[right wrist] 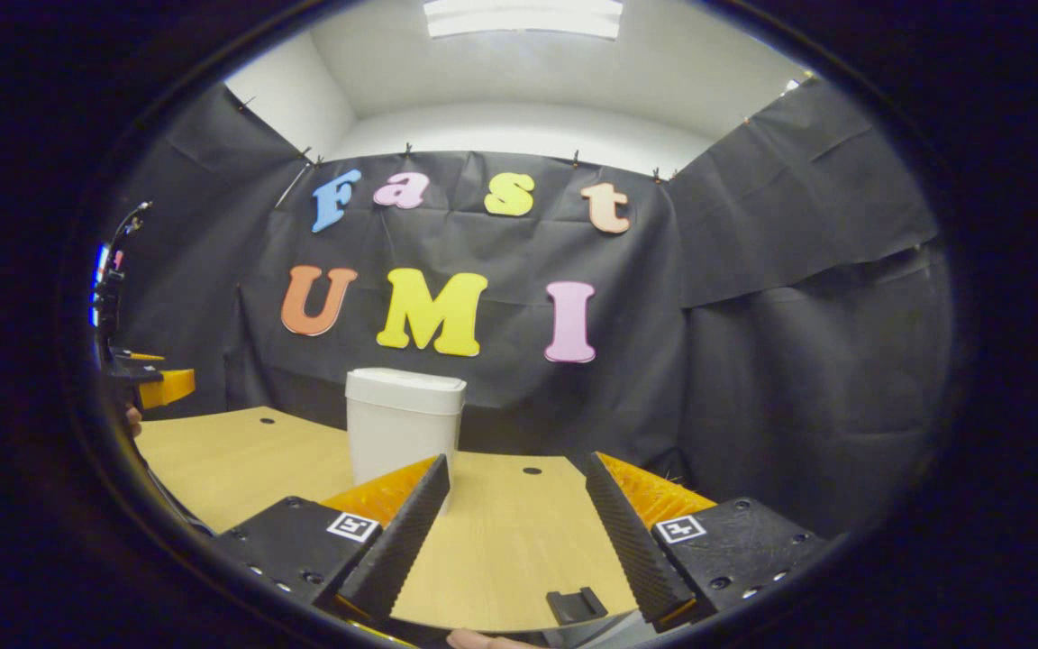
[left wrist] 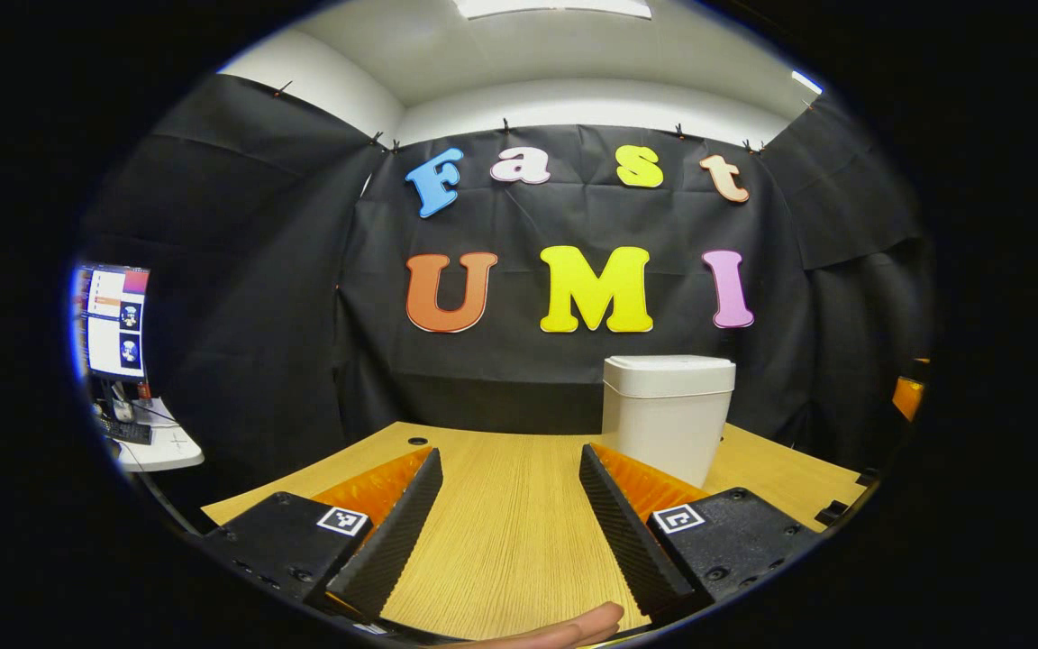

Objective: Press the lid of the desktop garbage bin to open it, pick up the crumpled paper on the desktop and throw it into the bin, then pick up the pop can on the desktop and drop it into the bin, and finally close the garbage bin lid.

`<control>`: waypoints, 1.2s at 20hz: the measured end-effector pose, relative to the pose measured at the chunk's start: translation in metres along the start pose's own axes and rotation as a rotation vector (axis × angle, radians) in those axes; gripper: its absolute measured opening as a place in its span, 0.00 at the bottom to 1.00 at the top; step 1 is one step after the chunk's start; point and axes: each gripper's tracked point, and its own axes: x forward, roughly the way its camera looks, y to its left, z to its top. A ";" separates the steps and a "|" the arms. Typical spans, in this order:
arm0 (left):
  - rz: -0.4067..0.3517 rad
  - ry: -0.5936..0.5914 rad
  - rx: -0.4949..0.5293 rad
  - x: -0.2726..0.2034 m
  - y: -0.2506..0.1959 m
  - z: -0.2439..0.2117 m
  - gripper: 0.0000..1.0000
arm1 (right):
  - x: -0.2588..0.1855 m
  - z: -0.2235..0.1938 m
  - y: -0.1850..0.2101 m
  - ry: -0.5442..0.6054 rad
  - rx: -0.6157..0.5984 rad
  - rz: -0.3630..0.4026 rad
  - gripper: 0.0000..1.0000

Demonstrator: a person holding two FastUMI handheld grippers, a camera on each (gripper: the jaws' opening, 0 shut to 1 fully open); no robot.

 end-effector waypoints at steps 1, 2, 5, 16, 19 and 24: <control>-0.005 0.002 -0.002 0.000 -0.002 0.000 0.98 | -0.001 -0.002 0.001 0.002 0.003 0.005 0.98; -0.012 0.005 -0.004 0.000 -0.003 -0.001 0.98 | -0.001 -0.007 -0.001 0.013 -0.005 0.004 0.95; -0.010 0.002 0.004 -0.001 -0.004 0.000 0.98 | -0.001 -0.016 -0.002 0.029 -0.015 0.005 0.95; -0.022 0.010 0.006 -0.002 -0.012 -0.001 0.98 | -0.003 -0.033 0.006 0.087 0.009 0.051 0.95; -0.027 0.012 0.007 -0.002 -0.014 -0.002 0.98 | -0.003 -0.037 0.006 0.092 -0.001 0.049 0.98; -0.028 0.020 0.006 -0.001 -0.015 -0.003 0.98 | -0.003 -0.043 0.004 0.110 -0.001 0.049 0.98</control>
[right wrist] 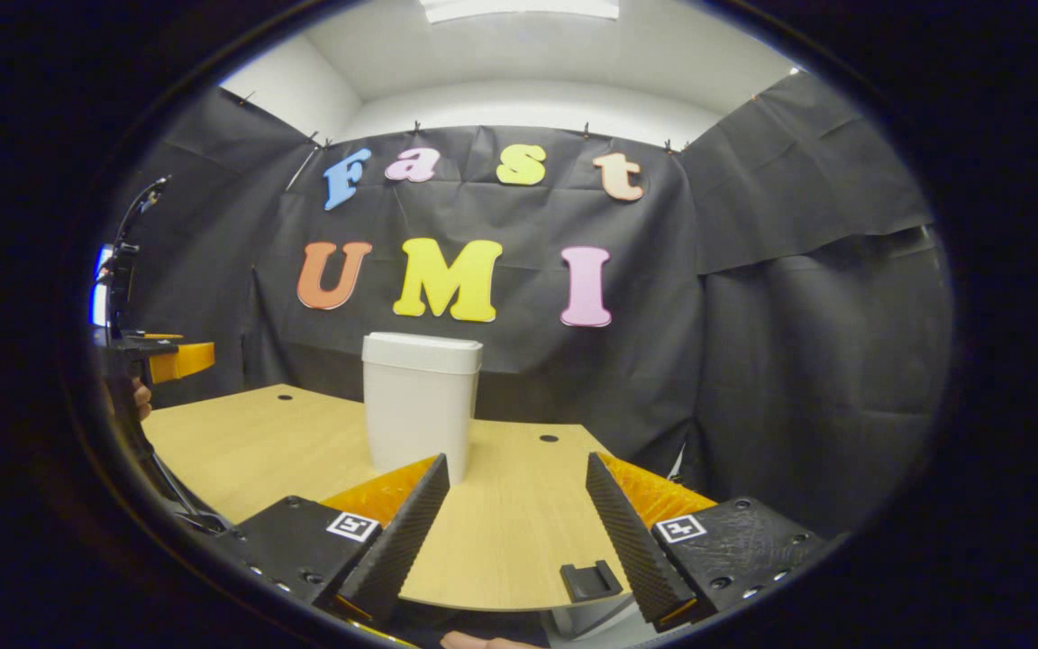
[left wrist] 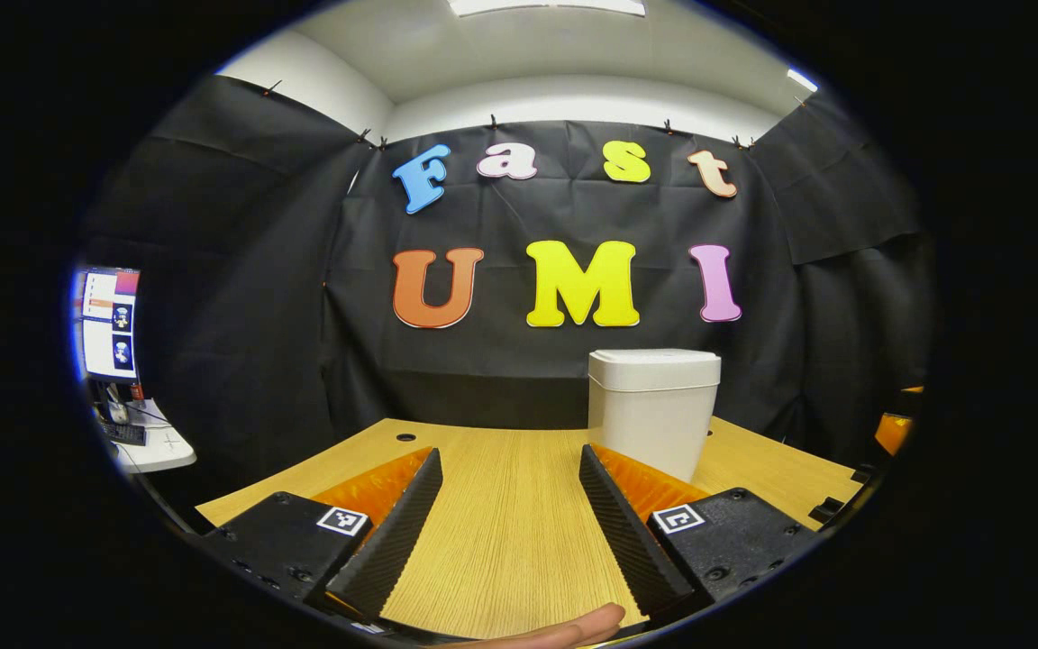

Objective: Press the lid of the desktop garbage bin to open it, pick up the crumpled paper on the desktop and throw it into the bin, then pick up the pop can on the desktop and drop it into the bin, and finally close the garbage bin lid.

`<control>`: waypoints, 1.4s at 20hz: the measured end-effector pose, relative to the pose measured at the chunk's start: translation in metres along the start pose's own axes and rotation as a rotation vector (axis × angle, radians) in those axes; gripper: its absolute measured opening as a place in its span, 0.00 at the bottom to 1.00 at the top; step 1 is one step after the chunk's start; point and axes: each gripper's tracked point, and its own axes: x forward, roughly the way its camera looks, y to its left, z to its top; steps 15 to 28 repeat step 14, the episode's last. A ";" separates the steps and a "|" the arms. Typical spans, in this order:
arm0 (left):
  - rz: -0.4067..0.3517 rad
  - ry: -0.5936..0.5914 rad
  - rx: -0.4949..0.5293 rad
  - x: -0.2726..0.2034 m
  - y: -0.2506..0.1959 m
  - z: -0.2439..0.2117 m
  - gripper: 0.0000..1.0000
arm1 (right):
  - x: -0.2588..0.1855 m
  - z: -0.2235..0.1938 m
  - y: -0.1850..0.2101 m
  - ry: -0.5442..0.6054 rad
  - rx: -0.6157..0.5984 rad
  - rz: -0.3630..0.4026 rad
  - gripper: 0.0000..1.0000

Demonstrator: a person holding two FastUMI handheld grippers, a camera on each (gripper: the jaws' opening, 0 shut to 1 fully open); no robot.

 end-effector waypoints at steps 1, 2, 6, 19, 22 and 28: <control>0.000 0.001 0.001 0.000 -0.001 0.000 0.98 | 0.001 -0.002 0.000 0.006 0.001 0.001 0.98; 0.000 0.002 0.001 0.000 -0.001 -0.001 0.98 | 0.001 -0.002 0.000 0.010 0.002 0.001 0.98; -0.002 0.005 0.004 0.000 -0.003 -0.002 0.98 | 0.000 -0.005 -0.001 0.014 0.004 -0.001 0.98; -0.003 0.007 0.006 0.000 -0.003 -0.003 0.98 | 0.001 -0.008 0.000 0.018 0.002 -0.001 0.95; -0.003 0.007 0.006 0.000 -0.003 -0.003 0.98 | 0.001 -0.008 0.000 0.018 0.002 -0.001 0.95; -0.003 0.007 0.006 0.000 -0.003 -0.003 0.98 | 0.001 -0.008 0.000 0.018 0.002 -0.001 0.95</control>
